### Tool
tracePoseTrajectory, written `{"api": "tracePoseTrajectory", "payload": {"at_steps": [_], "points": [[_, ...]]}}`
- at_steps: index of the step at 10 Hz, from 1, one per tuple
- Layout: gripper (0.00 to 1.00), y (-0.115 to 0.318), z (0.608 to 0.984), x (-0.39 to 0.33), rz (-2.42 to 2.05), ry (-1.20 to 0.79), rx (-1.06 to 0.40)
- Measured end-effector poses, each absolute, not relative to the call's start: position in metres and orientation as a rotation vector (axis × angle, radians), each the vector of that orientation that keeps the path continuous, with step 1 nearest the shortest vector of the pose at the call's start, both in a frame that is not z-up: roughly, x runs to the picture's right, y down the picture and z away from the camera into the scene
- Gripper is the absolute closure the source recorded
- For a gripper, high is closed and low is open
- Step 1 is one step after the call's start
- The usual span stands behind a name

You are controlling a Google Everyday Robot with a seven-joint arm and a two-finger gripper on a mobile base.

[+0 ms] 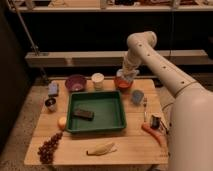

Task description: Wipe red bowl with towel

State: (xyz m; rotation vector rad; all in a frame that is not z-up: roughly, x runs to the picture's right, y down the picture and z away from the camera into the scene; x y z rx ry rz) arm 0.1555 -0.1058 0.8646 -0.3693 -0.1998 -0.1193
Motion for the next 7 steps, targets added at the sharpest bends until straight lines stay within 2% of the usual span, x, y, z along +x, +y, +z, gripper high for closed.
{"api": "tracePoseTrajectory", "payload": {"at_steps": [7], "points": [[1.0, -0.1022, 0.8731, 0.1643, -0.11, -0.206, -0.375]]}}
